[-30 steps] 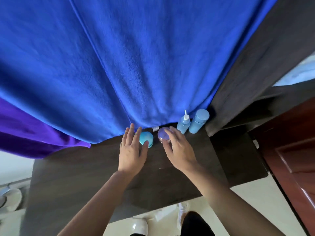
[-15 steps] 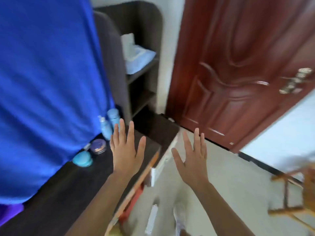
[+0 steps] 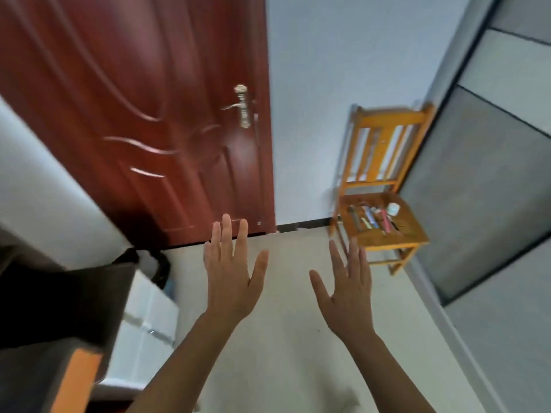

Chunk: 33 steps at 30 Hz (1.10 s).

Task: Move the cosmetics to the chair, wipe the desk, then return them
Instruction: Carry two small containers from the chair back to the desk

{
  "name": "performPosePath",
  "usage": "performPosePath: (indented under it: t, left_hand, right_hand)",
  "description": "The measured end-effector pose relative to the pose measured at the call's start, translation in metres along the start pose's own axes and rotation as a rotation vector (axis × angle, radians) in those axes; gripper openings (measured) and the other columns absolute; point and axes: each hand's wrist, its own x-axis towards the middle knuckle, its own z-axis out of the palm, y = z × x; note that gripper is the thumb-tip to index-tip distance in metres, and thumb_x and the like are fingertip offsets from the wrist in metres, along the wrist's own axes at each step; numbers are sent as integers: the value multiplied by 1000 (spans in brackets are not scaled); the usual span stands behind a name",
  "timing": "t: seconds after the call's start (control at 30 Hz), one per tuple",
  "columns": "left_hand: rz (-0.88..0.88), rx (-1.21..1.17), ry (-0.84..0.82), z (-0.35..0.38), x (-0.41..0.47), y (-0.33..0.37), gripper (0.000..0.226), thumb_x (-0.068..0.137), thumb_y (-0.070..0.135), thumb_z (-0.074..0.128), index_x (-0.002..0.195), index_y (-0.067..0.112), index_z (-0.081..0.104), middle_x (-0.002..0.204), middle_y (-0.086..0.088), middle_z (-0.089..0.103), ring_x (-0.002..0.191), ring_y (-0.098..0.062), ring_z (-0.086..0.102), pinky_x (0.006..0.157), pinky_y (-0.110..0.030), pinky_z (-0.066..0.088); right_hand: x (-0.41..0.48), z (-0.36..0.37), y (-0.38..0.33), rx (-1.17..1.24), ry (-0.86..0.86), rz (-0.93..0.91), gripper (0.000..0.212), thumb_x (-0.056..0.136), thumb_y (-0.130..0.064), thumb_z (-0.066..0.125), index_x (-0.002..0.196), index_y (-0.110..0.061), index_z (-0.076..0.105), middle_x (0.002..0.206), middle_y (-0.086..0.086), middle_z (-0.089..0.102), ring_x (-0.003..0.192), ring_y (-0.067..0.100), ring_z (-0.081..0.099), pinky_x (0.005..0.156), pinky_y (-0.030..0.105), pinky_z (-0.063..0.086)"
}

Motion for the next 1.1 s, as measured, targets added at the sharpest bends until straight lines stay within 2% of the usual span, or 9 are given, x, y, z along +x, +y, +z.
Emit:
performPosePath:
  t: [0.17, 0.27, 0.37, 0.53, 0.7, 0.83, 0.97, 1.1]
  left_hand:
    - [80, -25, -158, 101, 60, 127, 72, 98, 59, 29, 158, 26, 8, 166, -2, -12, 153, -22, -11, 123, -54, 8]
    - [115, -90, -201, 137, 89, 186, 72, 97, 56, 33, 157, 28, 4, 166, -3, -10, 154, -23, -10, 122, -55, 9]
    - [139, -105, -235, 169, 116, 220, 73, 96, 59, 32, 157, 31, 4, 166, 0, -11, 153, -21, -11, 123, -51, 3]
    - [124, -38, -346, 230, 162, 229, 71, 98, 59, 33, 159, 25, 15, 167, 0, -8, 153, -19, -10, 123, -49, 4]
    - [102, 1, -450, 308, 222, 221, 78, 93, 65, 20, 159, 24, 14, 167, -2, -5, 154, -20, -8, 122, -47, 6]
    - [49, -25, -529, 372, 292, 218, 72, 98, 61, 29, 158, 27, 10, 167, 0, -5, 153, -18, -8, 122, -46, 5]
    - [18, -25, -611, 428, 359, 223, 74, 95, 66, 24, 158, 30, 8, 167, 2, -2, 154, -19, -4, 123, -45, 7]
    - [30, 11, -692, 491, 408, 227, 69, 98, 63, 26, 157, 29, 12, 167, 0, 5, 154, -22, 5, 123, -45, 12]
  right_hand:
    - [64, -59, 127, -76, 17, 82, 73, 96, -50, 61, 158, -25, 31, 169, 9, 6, 156, 33, 5, 121, 57, 22]
    - [102, -95, 179, -76, 27, 133, 75, 96, -51, 59, 159, -28, 26, 169, 10, 7, 156, 32, 5, 121, 58, 24]
    - [136, -115, 217, -72, 69, 168, 73, 95, -56, 50, 158, -27, 28, 168, 11, 15, 155, 34, 13, 119, 57, 28]
    - [191, -103, 273, -105, -48, 251, 76, 96, -56, 52, 160, -31, 19, 169, 9, 7, 156, 32, 6, 121, 58, 24]
    - [254, -70, 326, -136, -159, 277, 78, 95, -62, 48, 160, -36, 11, 170, 6, 1, 156, 30, 4, 121, 55, 25]
    - [326, -38, 368, -159, -230, 351, 77, 96, -61, 49, 158, -42, 8, 169, 1, -3, 156, 29, 4, 120, 55, 26]
    - [396, -6, 406, -163, -325, 426, 78, 95, -61, 49, 157, -43, 5, 169, -1, -5, 156, 29, 3, 119, 53, 26]
    - [453, 27, 450, -184, -373, 484, 76, 95, -63, 44, 156, -44, 3, 168, -2, -2, 155, 31, 7, 117, 55, 27]
